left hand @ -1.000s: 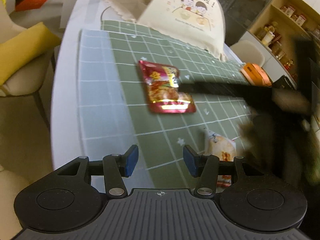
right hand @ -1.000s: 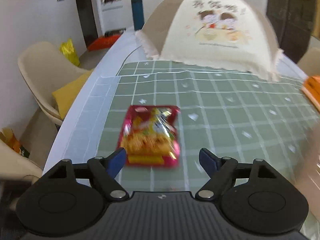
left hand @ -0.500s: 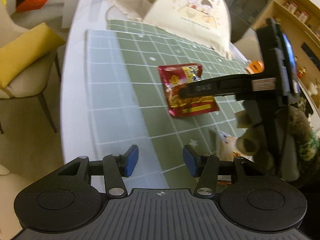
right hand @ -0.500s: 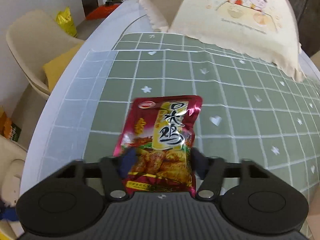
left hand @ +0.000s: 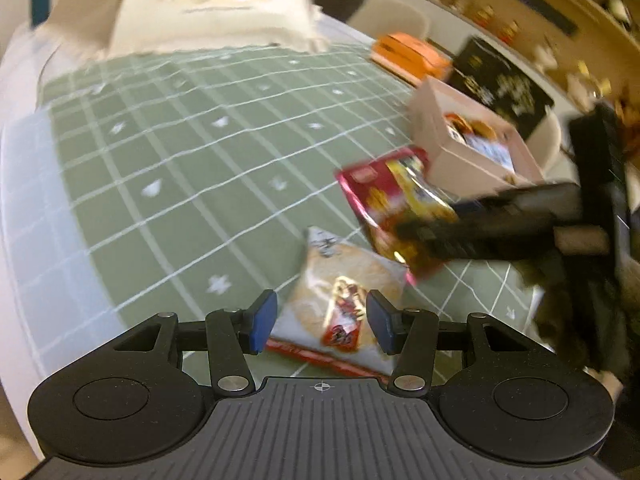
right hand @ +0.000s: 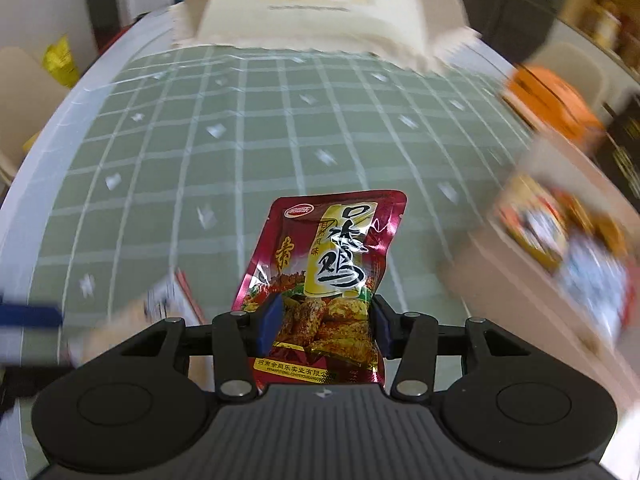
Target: Organize snacks
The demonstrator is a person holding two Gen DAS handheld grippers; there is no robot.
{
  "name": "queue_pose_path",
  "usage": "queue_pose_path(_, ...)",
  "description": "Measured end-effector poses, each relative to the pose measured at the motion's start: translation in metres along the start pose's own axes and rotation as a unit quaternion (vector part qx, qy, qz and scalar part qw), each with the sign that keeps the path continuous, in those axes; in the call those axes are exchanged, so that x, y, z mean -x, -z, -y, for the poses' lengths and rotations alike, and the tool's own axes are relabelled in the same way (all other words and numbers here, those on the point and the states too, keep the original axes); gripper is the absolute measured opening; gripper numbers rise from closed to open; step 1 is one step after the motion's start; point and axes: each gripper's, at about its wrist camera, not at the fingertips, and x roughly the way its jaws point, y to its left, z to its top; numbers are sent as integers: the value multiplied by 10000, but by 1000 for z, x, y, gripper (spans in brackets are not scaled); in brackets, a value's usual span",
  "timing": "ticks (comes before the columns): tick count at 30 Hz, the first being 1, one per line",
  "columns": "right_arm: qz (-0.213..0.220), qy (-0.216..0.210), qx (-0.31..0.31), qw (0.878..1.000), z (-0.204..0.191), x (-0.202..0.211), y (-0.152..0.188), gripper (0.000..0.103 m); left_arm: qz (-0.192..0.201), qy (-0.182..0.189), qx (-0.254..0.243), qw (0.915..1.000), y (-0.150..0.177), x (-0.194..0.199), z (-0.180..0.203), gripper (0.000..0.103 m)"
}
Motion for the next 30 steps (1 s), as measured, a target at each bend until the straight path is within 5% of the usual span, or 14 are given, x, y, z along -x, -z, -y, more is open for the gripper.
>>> queue_pose_path(5, 138, 316, -179, 9992, 17, 30, 65, 73, -220, -360, -893, 9951, -1, -20, 32, 55)
queue_pose_path(8, 399, 403, -442, 9974, 26, 40, 97, 83, -282, -660, -1269, 9893, -2, -32, 37, 64)
queue_pose_path(13, 620, 205, -1240, 9901, 42, 43, 119, 87, -419, -641, -1012, 9919, -13, -39, 28, 69)
queue_pose_path(17, 609, 261, -1211, 9904, 39, 39, 118, 96, -649, -294, -679, 9951, -20, -49, 29, 73)
queue_pose_path(26, 863, 368, -1221, 9881, 30, 33, 122, 103, -643, -257, -975, 9928, -18, -58, 42, 77)
queue_pose_path(30, 787, 280, -1133, 9900, 30, 35, 122, 103, -404, -634, -794, 9940, -5, -39, 28, 74)
